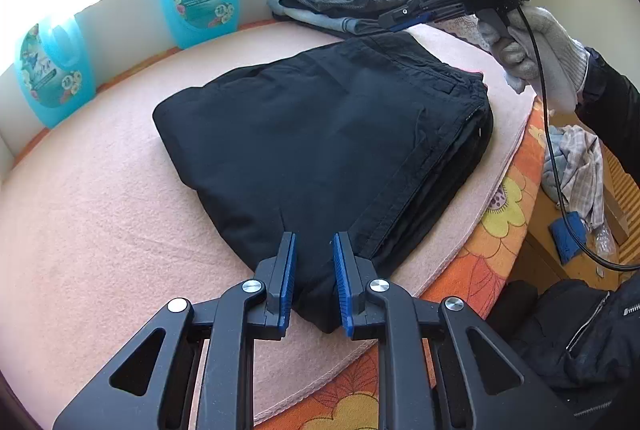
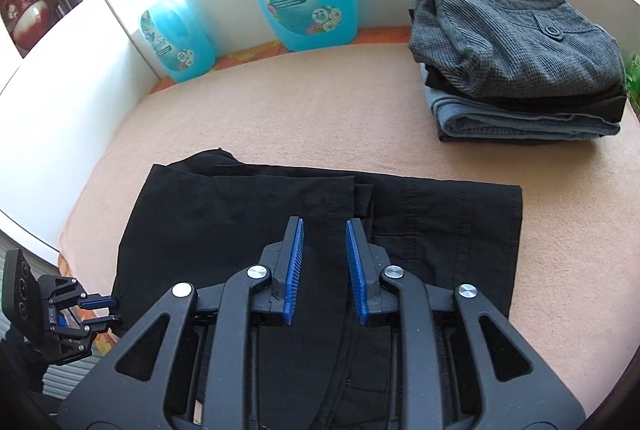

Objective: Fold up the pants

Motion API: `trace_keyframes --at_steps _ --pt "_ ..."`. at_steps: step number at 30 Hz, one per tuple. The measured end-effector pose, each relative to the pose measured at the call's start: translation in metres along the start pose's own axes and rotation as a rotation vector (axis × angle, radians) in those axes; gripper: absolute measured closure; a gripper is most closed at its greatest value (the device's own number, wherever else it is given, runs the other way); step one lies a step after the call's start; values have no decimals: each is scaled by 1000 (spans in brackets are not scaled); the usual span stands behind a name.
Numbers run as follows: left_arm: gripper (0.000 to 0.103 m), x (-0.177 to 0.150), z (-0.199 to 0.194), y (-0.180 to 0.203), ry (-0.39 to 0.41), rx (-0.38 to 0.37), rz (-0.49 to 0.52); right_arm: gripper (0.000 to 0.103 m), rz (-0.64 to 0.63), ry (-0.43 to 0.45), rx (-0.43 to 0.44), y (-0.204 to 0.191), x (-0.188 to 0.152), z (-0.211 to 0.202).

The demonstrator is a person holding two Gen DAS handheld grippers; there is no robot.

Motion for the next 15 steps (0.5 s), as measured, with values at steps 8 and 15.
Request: trace_keyframes --at_steps 8,15 --pt "85 -6 3 -1 -3 -1 3 68 -93 -83 158 -101 -1 32" --pt "85 -13 -27 -18 49 -34 -183 61 -255 -199 174 -189 -11 77"
Point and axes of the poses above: each gripper's, at about its wrist camera, not at the fingertips, and z roughly the way its jaws point, y to its right, x to its top, the point moved 8 cm from there along z, roughly the way its jaws point, and after that the axes turned 10 degrees about y, right-handed, at the moved point
